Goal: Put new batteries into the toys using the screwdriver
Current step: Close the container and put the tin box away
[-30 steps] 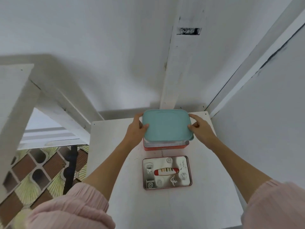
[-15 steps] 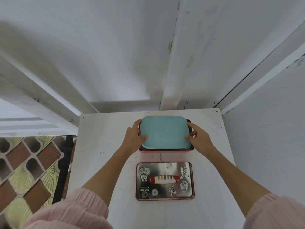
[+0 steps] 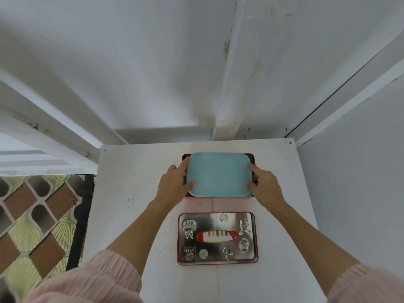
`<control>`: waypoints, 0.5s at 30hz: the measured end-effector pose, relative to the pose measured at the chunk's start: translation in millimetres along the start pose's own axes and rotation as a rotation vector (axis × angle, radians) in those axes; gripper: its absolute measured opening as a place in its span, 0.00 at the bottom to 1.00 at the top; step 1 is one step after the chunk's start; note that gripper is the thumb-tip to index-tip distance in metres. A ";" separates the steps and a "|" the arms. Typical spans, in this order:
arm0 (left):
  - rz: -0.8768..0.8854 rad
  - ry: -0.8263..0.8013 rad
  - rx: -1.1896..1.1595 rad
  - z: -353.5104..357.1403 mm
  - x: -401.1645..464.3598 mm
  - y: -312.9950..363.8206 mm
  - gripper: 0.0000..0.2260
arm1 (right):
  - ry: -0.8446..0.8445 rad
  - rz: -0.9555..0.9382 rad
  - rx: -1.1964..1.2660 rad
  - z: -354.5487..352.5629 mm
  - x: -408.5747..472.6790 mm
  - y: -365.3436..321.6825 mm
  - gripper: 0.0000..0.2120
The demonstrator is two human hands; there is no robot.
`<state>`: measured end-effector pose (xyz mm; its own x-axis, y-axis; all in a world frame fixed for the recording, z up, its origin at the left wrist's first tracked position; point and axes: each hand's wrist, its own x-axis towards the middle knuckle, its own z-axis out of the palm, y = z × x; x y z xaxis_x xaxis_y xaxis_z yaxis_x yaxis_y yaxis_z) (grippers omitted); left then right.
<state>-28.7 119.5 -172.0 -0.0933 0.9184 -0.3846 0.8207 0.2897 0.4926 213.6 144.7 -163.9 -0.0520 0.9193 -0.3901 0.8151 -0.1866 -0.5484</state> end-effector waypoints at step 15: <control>0.093 0.050 0.131 8.6 -2.4 -0.8 0.33 | -0.138 -0.096 -0.408 -0.3 -2.2 -7.2 0.33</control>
<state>-24.3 114.7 -178.2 -0.0382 0.9528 -0.3013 0.8933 0.1677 0.4170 208.1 144.1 -158.9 -0.1929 0.8658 -0.4617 0.9625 0.0755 -0.2607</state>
